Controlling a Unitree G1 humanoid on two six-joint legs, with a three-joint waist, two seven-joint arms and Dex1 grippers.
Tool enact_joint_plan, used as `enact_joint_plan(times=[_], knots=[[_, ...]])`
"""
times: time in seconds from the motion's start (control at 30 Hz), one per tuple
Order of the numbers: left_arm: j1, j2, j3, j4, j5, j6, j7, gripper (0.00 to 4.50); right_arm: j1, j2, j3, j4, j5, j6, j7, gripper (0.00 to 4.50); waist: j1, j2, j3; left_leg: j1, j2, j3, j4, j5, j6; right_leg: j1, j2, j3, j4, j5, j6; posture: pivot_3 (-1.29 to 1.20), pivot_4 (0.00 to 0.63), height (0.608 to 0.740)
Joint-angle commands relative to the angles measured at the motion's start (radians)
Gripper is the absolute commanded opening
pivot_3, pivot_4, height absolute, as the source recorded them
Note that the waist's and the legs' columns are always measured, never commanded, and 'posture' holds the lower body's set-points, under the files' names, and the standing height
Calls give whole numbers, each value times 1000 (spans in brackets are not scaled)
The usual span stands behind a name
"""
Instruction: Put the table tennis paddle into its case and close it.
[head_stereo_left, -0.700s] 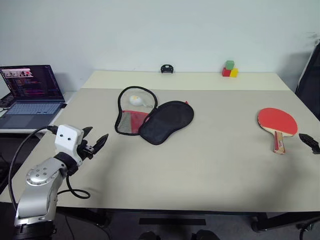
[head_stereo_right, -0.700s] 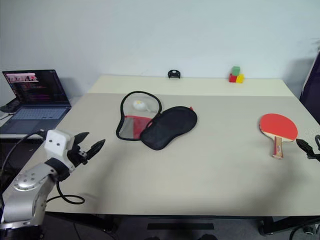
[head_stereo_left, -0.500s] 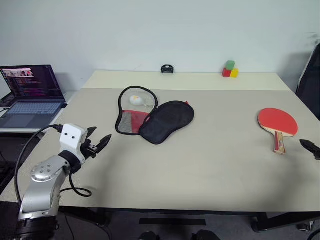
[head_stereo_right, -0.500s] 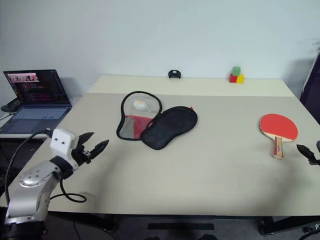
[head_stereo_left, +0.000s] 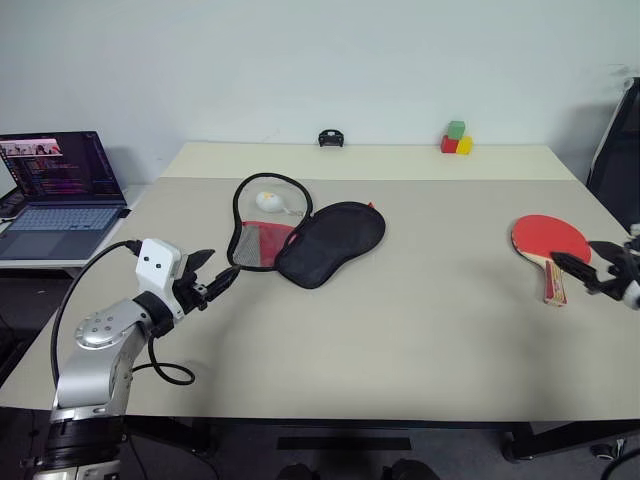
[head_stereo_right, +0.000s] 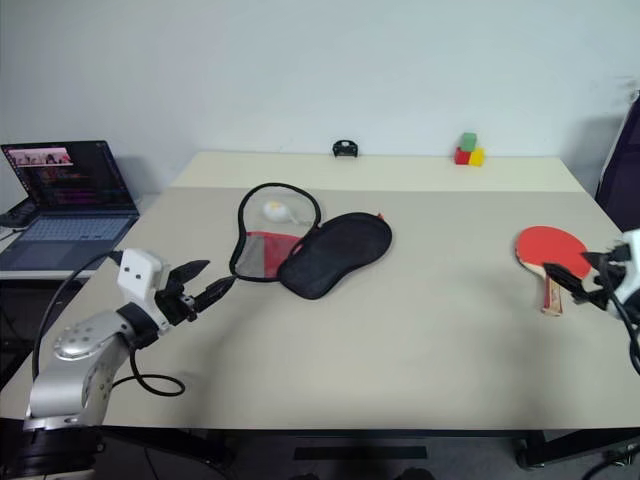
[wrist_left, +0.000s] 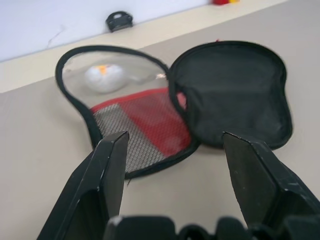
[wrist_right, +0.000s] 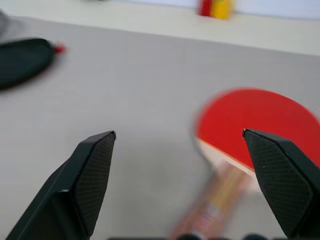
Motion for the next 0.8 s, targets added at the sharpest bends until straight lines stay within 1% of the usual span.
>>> enact_joint_plan(times=[0.03,0.13,0.2,0.27,0.37,0.47,0.53,0.6,0.7,0.8], knots=[[-50,19,24,7,-40,8,-25,3237,-49,32,38,-141,61,123,-33,4458,2,0,0,0,0,-1,0,0,0,0,0,-1,0,0,0,0,150,740],[-96,34,-4,45,-50,13,-90,3237,-98,85,111,-233,104,267,-68,4458,3,0,0,-2,0,-1,0,0,0,-1,0,-1,-1,0,0,0,150,740],[-116,46,-8,79,-43,3,-117,3237,-121,127,136,-272,134,345,-98,4458,3,0,0,-3,0,-1,0,0,0,-2,0,-1,-1,0,0,0,150,740],[-145,57,-9,110,-37,-5,-131,3237,-164,203,177,-278,156,415,-137,4458,3,0,0,-3,0,-1,0,0,0,-3,0,-1,0,0,0,0,150,740],[-165,72,2,147,-39,-16,-150,3237,-222,330,221,-244,155,457,-204,4458,-2,0,0,-4,0,-1,0,0,0,-5,0,0,1,0,0,0,150,740],[-167,82,2,158,-38,-22,-166,3237,-281,446,278,-184,130,465,-246,4458,-3,0,0,-7,0,0,0,0,0,-9,0,1,2,0,0,0,150,740],[-170,88,3,159,-41,-20,-173,3237,-325,522,307,-114,104,451,-281,4458,-3,0,0,-13,-1,1,2,1,-1,-16,0,2,7,0,0,0,150,740],[-174,96,7,161,-46,-15,-180,3237,-364,582,329,-30,75,425,-298,4458,-4,0,0,-16,-1,1,2,3,-5,-20,0,2,9,0,0,0,150,740],[-173,110,11,171,-42,-18,-191,3237,-422,643,355,115,15,362,-316,4458,-3,-1,0,-18,-1,2,2,4,-6,-25,0,2,13,0,0,0,150,740],[-172,118,11,174,-40,-21,-193,3237,-467,683,353,242,-31,300,-334,4458,-3,-1,0,-19,-1,6,2,4,-5,-29,0,2,15,0,0,0,150,740]])
